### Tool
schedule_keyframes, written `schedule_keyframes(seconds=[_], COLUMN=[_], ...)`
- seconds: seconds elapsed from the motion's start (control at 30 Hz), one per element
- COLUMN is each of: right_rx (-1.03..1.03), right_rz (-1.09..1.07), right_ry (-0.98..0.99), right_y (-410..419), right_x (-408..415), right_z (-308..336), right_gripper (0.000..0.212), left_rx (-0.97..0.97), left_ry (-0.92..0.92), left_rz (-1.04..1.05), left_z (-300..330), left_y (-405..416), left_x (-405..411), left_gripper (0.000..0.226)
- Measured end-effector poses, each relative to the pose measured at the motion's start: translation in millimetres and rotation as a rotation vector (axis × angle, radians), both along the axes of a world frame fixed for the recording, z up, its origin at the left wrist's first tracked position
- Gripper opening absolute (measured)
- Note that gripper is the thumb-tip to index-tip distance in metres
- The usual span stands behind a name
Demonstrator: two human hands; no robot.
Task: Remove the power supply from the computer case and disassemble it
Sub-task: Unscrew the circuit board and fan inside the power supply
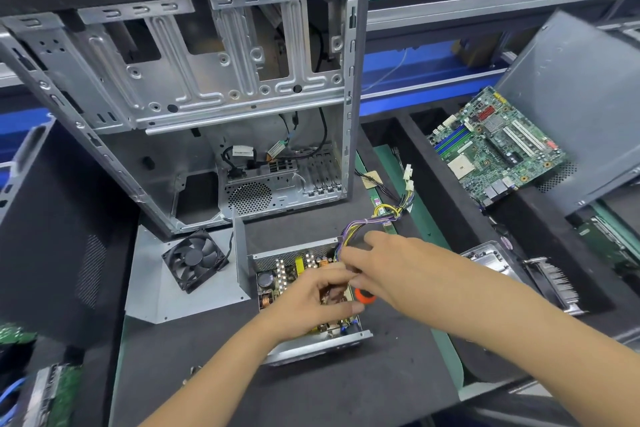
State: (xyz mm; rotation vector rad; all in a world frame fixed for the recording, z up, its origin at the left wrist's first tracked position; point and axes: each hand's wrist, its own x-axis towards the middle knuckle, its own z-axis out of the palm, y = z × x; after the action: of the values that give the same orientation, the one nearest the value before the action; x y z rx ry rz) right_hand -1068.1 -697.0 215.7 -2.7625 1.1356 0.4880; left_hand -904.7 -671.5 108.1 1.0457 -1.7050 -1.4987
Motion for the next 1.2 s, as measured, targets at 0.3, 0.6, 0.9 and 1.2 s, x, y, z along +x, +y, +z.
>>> schedule_keyframes(seconds=[0.3, 0.6, 0.9, 1.2], right_rx=[0.142, -0.108, 0.062, 0.165], right_rz=[0.103, -0.097, -0.078, 0.038], right_ry=[-0.005, 0.183, 0.127, 0.149], right_y=[8, 13, 17, 11], right_x=[8, 29, 14, 9], right_z=[23, 22, 30, 33], right_gripper=[0.029, 0.024, 0.028, 0.04], left_rx=[0.086, 0.088, 0.394, 0.223], left_ry=[0.002, 0.083, 0.128, 0.23], left_rz=[0.035, -0.045, 0.112, 0.019], left_z=[-5, -1, -15, -10], left_y=[7, -1, -15, -7], left_x=[-3, -6, -16, -11], left_gripper=[0.029, 0.037, 0.033, 0.003])
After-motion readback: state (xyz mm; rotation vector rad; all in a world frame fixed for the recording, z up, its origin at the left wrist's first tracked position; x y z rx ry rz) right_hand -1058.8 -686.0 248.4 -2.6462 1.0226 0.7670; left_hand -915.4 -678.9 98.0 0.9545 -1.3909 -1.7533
